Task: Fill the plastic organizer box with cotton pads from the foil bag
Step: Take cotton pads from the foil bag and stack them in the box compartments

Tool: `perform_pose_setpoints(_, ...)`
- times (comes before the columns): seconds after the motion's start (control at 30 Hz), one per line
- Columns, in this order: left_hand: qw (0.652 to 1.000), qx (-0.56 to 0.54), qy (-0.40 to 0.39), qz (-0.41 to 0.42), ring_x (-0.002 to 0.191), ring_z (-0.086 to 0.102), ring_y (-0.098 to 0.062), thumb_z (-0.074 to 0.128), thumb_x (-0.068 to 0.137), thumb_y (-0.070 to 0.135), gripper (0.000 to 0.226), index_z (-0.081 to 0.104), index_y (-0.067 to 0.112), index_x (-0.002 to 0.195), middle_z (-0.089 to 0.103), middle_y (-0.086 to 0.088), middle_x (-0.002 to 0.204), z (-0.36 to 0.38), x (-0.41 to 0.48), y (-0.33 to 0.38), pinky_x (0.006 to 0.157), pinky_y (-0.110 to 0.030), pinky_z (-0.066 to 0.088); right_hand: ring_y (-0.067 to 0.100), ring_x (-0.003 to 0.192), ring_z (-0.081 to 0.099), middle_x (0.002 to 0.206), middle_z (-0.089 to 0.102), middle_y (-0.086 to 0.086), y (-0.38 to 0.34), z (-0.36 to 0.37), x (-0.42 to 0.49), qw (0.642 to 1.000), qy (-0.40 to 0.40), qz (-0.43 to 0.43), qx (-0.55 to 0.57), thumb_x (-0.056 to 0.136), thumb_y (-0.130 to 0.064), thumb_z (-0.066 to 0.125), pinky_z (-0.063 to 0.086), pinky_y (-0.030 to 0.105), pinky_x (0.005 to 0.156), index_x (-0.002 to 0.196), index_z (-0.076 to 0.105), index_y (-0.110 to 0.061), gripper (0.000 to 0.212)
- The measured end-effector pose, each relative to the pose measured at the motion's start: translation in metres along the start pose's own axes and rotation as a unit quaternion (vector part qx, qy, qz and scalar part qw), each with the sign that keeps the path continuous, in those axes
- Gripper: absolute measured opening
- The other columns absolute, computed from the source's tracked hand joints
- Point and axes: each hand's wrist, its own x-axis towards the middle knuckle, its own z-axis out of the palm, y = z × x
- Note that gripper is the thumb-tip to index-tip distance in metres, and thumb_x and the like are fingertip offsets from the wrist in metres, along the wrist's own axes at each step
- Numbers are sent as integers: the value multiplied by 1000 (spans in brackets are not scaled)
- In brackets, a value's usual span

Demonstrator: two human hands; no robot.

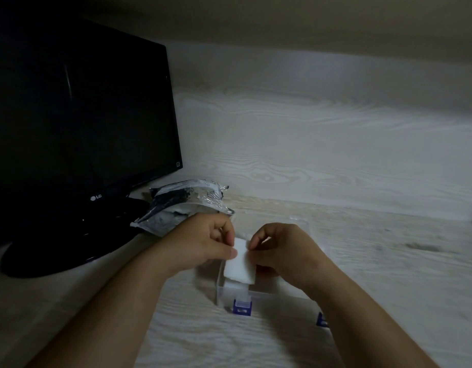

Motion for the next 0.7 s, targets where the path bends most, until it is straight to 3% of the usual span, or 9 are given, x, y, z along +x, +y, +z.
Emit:
perform_pose_setpoints(0.07,1000,22,-10,1,49,44,-10,79,69,14,18,64,23,68,54,3,52,-2,0,-1,52,-22,35,22,56,63,66,67,11,0,1,-2,999,-10,0,-42,80,0,72,57,37,65,76,67,-11,12)
perform_pose_setpoints(0.2,996,75,-37,1,56,48,-11,78,74,10,17,65,20,72,57,1,58,-1,-1,-3,59,-26,37,25,58,68,67,70,13,-4,3,-4,997,-32,24,-70,79,-1,73,62,43,68,74,70,-11,12)
perform_pose_setpoints(0.3,993,109,-40,-7,54,48,-7,78,71,7,17,67,20,71,55,9,56,1,-1,-3,57,-24,38,13,50,65,64,68,6,-7,5,-7,992,-55,32,-109,80,2,69,59,28,57,76,70,-13,15)
perform_pose_setpoints(0.4,987,160,-26,-11,48,41,-1,75,67,1,20,70,20,69,46,14,48,4,0,-2,49,-20,32,11,50,64,69,70,5,-8,7,-7,987,-51,28,-151,79,3,65,57,25,54,77,72,-14,18)
perform_pose_setpoints(0.5,979,201,-21,-26,45,42,1,77,67,7,14,72,20,68,48,14,45,3,-2,-1,46,-18,31,5,44,60,70,70,1,-7,9,-6,980,-47,26,-192,79,-1,65,51,19,47,74,71,-21,21)
perform_pose_setpoints(0.7,966,252,-6,-55,41,53,-3,73,66,11,14,68,23,67,57,11,47,6,-3,-4,47,-17,38,7,73,65,81,71,-5,-4,13,-4,943,-3,-3,-332,74,-19,69,55,25,65,80,75,-26,12)
